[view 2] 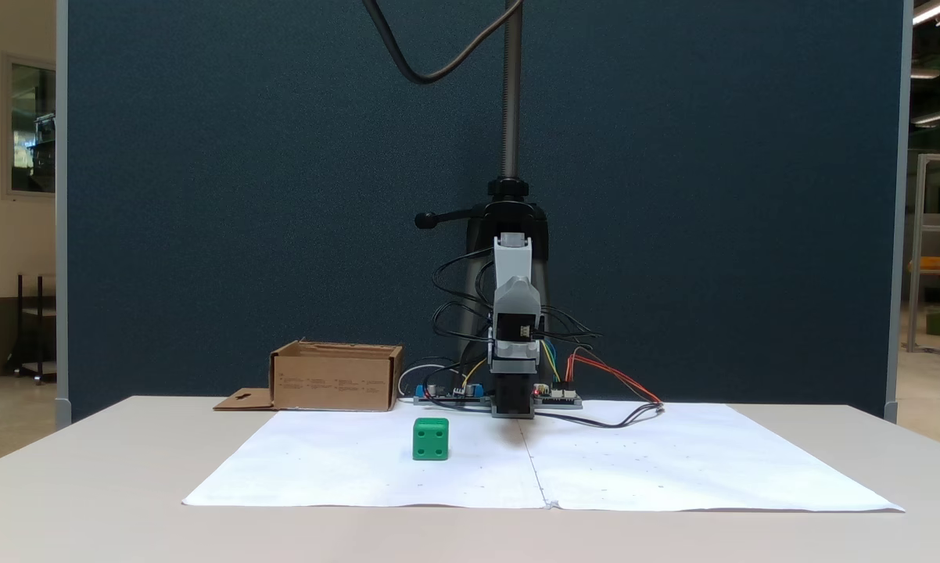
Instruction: Grasp a green dice and put it in the bin.
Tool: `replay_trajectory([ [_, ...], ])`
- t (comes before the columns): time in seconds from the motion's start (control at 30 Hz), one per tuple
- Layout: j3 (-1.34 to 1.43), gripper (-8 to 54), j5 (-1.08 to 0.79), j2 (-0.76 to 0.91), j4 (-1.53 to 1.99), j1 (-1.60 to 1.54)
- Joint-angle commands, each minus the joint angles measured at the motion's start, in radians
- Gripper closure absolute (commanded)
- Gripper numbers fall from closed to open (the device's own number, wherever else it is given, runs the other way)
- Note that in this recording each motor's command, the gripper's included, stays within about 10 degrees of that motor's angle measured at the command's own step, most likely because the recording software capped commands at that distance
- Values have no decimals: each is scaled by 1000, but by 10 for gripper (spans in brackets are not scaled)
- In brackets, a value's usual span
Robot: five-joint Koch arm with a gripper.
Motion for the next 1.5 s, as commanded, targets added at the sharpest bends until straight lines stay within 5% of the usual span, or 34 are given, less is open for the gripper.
replay_trajectory([
  [0.0,175,4,-57,112,-159,6],
  [0.6,178,33,-149,110,-692,25],
  [1.2,-574,33,-150,92,711,135],
  [1.47,-958,32,-78,-143,1207,80],
])
